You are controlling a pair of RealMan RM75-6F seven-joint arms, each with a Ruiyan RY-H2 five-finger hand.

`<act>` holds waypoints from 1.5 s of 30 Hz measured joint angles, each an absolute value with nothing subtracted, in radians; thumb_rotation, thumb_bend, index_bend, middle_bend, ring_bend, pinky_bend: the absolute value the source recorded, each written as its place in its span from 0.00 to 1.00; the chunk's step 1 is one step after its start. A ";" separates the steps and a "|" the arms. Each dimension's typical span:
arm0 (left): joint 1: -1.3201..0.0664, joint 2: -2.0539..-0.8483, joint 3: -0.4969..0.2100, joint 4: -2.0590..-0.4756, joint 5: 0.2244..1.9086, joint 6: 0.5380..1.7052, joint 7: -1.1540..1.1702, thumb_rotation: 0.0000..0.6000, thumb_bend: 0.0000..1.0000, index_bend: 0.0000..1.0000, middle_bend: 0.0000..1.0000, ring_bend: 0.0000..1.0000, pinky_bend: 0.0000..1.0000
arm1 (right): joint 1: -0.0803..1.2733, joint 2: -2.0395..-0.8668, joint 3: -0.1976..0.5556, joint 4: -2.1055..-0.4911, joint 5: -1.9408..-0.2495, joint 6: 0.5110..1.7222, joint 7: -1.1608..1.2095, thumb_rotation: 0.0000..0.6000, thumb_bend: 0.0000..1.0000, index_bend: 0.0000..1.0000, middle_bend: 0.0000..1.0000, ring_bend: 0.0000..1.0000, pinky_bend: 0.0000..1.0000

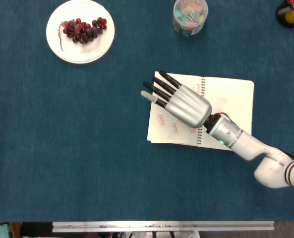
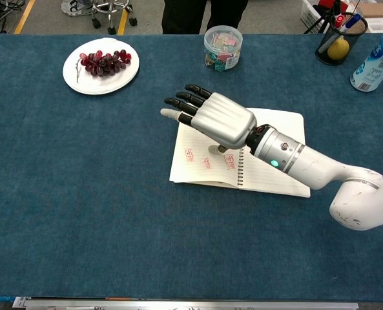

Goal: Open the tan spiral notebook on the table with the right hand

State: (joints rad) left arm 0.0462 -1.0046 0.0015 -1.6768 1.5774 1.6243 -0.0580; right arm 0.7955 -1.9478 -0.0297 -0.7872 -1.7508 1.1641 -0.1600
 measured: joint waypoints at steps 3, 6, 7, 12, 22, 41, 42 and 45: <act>0.046 -1.005 0.002 -1.677 1.578 1.623 -0.057 1.00 0.41 0.14 0.11 0.10 0.14 | 0.783 -1.920 -0.041 -0.833 -1.759 1.187 -0.165 1.00 0.00 0.00 0.00 0.00 0.00; 0.047 -1.005 0.001 -1.676 1.577 1.626 -0.059 1.00 0.41 0.14 0.11 0.10 0.14 | 0.768 -1.883 -0.052 -0.886 -1.767 1.209 -0.171 1.00 0.00 0.00 0.00 0.00 0.00; 0.047 -1.005 0.001 -1.675 1.576 1.626 -0.060 1.00 0.41 0.14 0.11 0.10 0.14 | 0.763 -1.871 -0.056 -0.903 -1.769 1.215 -0.173 1.00 0.00 0.00 0.00 0.00 0.00; 0.047 -1.006 0.002 -1.674 1.579 1.625 -0.061 1.00 0.41 0.14 0.11 0.10 0.14 | 0.732 -1.803 -0.080 -0.991 -1.774 1.231 -0.192 1.00 0.00 0.00 0.00 0.00 0.00; 0.051 -1.001 0.002 -1.676 1.579 1.632 -0.068 1.00 0.41 0.14 0.11 0.10 0.14 | 0.740 -1.838 -0.065 -0.952 -1.752 1.157 -0.226 1.00 0.00 0.00 0.00 0.00 0.00; 0.053 -1.005 0.000 -1.662 1.568 1.627 -0.078 1.00 0.41 0.14 0.11 0.10 0.14 | 0.771 -1.901 0.001 -0.843 -1.713 1.165 -0.168 1.00 0.00 0.00 0.00 0.00 0.00; 0.052 -1.005 0.000 -1.662 1.567 1.626 -0.077 1.00 0.41 0.14 0.11 0.10 0.14 | 0.768 -1.891 0.002 -0.850 -1.713 1.174 -0.165 1.00 0.00 0.00 0.00 0.00 0.00; 0.048 -1.008 0.000 -1.662 1.567 1.618 -0.074 1.00 0.41 0.14 0.11 0.10 0.14 | 0.754 -1.847 0.006 -0.874 -1.708 1.197 -0.162 1.00 0.00 0.00 0.00 0.00 0.00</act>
